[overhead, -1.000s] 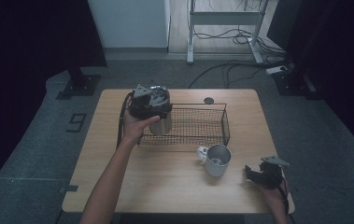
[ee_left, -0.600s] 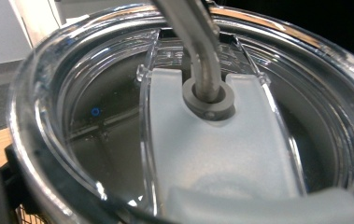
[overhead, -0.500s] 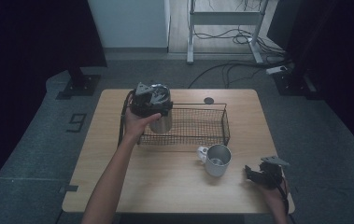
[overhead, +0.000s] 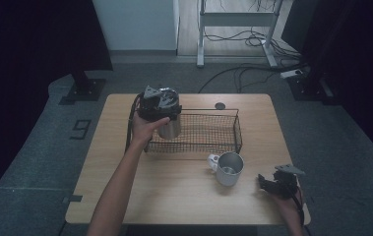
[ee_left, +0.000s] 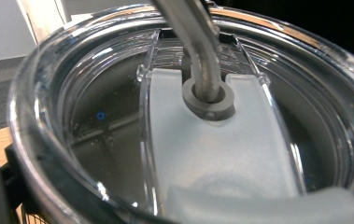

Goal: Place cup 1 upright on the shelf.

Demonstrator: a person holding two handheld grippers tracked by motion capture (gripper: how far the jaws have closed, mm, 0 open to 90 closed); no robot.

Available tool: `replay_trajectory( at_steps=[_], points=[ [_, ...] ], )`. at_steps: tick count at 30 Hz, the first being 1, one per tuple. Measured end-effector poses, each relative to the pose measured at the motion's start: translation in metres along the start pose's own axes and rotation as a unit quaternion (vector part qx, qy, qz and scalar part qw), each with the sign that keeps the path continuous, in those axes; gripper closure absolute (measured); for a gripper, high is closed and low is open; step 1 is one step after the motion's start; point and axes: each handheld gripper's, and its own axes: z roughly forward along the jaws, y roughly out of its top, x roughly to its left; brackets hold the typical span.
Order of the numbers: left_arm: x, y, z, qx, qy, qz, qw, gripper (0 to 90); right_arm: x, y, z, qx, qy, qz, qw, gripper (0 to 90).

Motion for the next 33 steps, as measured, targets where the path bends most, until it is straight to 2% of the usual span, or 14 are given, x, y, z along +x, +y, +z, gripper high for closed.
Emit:
replay_trajectory(
  at_steps=[8, 13, 17, 33],
  points=[
    [0.001, 0.002, 0.011, 0.006, 0.002, 0.006, 1.0000, 3.3, 0.000, 0.000, 0.000, 0.000, 0.000, 0.000, 1.0000, 17.1],
    [-0.001, 0.000, 0.015, 0.007, 0.011, 0.013, 0.9998, 3.3, 0.000, 0.000, 0.000, 0.000, 0.000, 0.000, 1.0000, 17.1],
    [0.000, -0.003, 0.019, 0.009, 0.006, 0.009, 0.9999, 3.3, 0.000, 0.000, 0.000, 0.000, 0.000, 0.000, 1.0000, 17.1],
    [0.004, -0.016, 0.034, 0.024, 0.011, 0.001, 0.9996, 3.3, 0.000, 0.000, 0.000, 0.000, 0.000, 0.000, 1.0000, 17.1]
  ],
)
